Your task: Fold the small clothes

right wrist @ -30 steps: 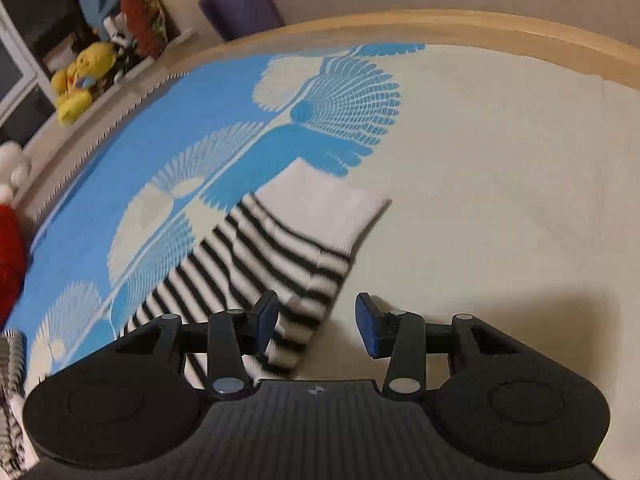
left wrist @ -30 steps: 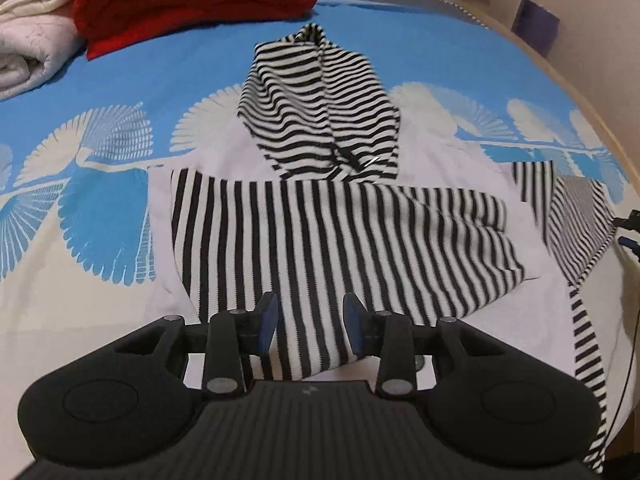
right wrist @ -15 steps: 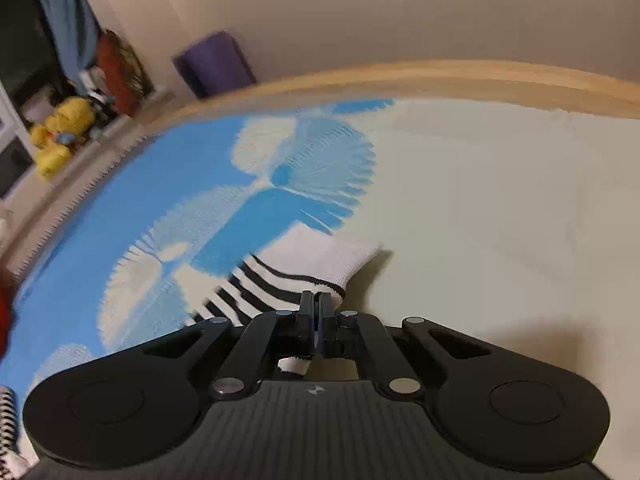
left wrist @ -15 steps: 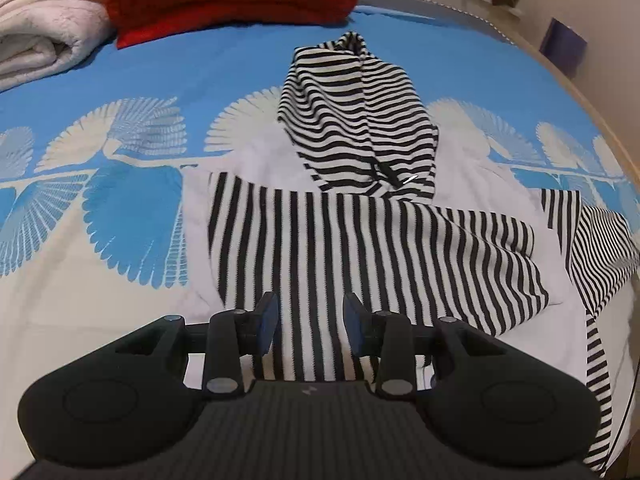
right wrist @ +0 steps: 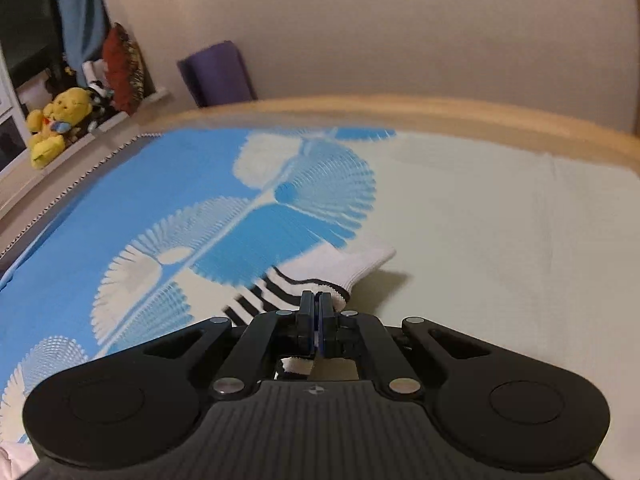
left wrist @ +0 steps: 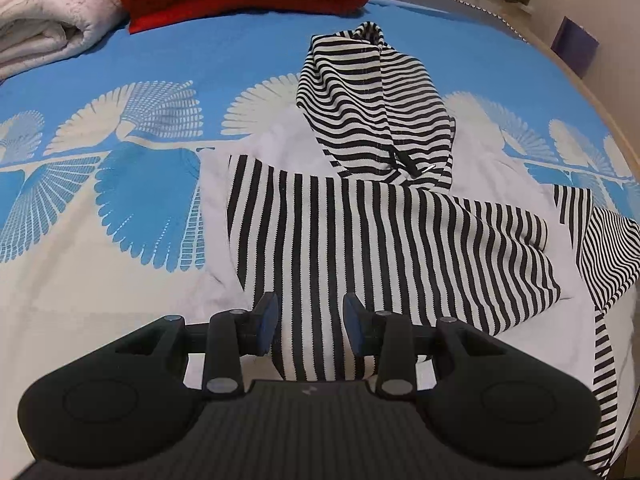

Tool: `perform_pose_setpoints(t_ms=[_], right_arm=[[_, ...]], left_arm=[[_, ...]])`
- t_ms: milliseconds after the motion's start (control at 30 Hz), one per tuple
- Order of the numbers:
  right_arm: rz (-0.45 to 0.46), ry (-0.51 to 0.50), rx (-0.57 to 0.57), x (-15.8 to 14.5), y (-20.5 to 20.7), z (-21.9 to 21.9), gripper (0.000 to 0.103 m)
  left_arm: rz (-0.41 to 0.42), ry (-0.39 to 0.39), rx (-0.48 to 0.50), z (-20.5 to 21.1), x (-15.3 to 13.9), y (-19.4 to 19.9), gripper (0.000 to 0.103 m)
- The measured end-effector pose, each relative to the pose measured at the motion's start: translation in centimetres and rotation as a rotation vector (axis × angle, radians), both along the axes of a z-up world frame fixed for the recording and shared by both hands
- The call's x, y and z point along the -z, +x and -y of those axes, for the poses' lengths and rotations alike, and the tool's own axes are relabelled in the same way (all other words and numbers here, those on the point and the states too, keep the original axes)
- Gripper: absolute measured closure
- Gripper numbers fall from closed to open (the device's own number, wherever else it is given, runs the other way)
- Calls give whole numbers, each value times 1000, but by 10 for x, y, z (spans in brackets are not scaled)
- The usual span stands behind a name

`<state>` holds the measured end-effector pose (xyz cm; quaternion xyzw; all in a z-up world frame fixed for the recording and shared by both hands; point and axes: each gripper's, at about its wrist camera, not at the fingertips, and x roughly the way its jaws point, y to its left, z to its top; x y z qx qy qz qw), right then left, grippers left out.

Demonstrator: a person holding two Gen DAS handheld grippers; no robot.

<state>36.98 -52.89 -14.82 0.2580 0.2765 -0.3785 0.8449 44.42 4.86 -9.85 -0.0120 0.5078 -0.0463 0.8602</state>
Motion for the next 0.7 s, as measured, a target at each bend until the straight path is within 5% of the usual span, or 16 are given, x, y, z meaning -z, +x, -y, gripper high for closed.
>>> perform_pose_setpoints(t_ms=[133, 233, 400, 467, 600, 700], right_arm=[[42, -104, -61, -32, 14, -33, 103], [146, -153, -229, -73, 33, -94, 103], [381, -51, -639, -142, 41, -233, 102], [414, 91, -864, -148, 40, -292, 100], [189, 426, -1189, -126, 38, -375, 99], [47, 451, -1213, -121, 27, -389, 84]], left_arm=[[12, -11, -6, -6, -6, -1, 63], [29, -25, -36, -18, -14, 1, 63], [61, -61, -149, -65, -31, 9, 63], [66, -83, -197, -86, -38, 13, 63], [58, -141, -261, -115, -44, 15, 63], [50, -172, -262, -120, -45, 13, 63]])
